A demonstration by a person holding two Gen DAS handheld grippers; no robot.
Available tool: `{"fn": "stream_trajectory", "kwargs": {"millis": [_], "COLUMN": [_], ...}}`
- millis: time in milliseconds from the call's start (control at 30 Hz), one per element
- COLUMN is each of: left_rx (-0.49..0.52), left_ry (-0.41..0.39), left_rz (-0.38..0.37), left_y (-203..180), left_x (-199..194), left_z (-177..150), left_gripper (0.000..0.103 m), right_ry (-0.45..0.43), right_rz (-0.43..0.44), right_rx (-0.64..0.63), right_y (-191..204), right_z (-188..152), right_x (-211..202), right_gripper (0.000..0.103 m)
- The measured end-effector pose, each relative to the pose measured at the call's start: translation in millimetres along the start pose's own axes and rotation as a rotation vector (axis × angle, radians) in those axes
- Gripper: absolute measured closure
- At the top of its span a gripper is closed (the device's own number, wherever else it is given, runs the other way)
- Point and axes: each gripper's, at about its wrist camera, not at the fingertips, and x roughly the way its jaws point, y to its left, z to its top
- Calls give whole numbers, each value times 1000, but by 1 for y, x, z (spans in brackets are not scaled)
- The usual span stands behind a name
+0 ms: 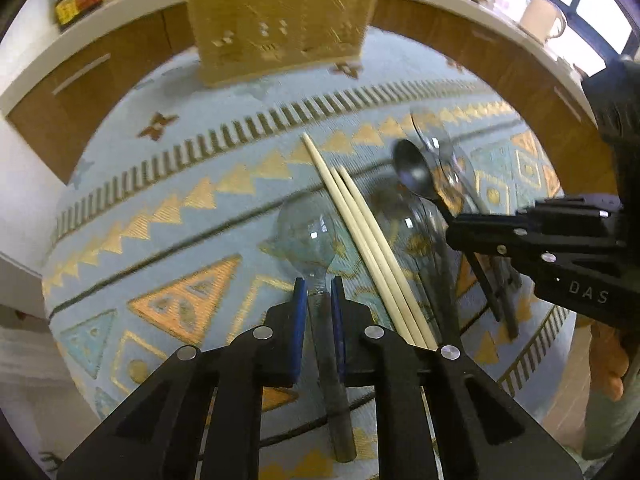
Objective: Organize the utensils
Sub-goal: 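Grasp a clear spoon with the left tool while the right tool grasps the black spoon, then carry both spoons to the yellow caddy and release them inside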
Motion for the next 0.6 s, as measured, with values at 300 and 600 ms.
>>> {"fn": "stream_trajectory", "kwargs": {"millis": [300, 600], "left_rx": [-75, -111], "left_ry": [-76, -111], "left_rz": [-10, -22], "left_y": [29, 45], "left_x": [-18, -21], "left_z": [12, 17], "left_gripper": [93, 93], "right_ry": [-134, 30], "right_rz": [-74, -174], "right_rx": [33, 111], "right_y": [-13, -48], "right_z": [-53, -98], "right_x": [-95, -112], "right_gripper": [98, 96]}}
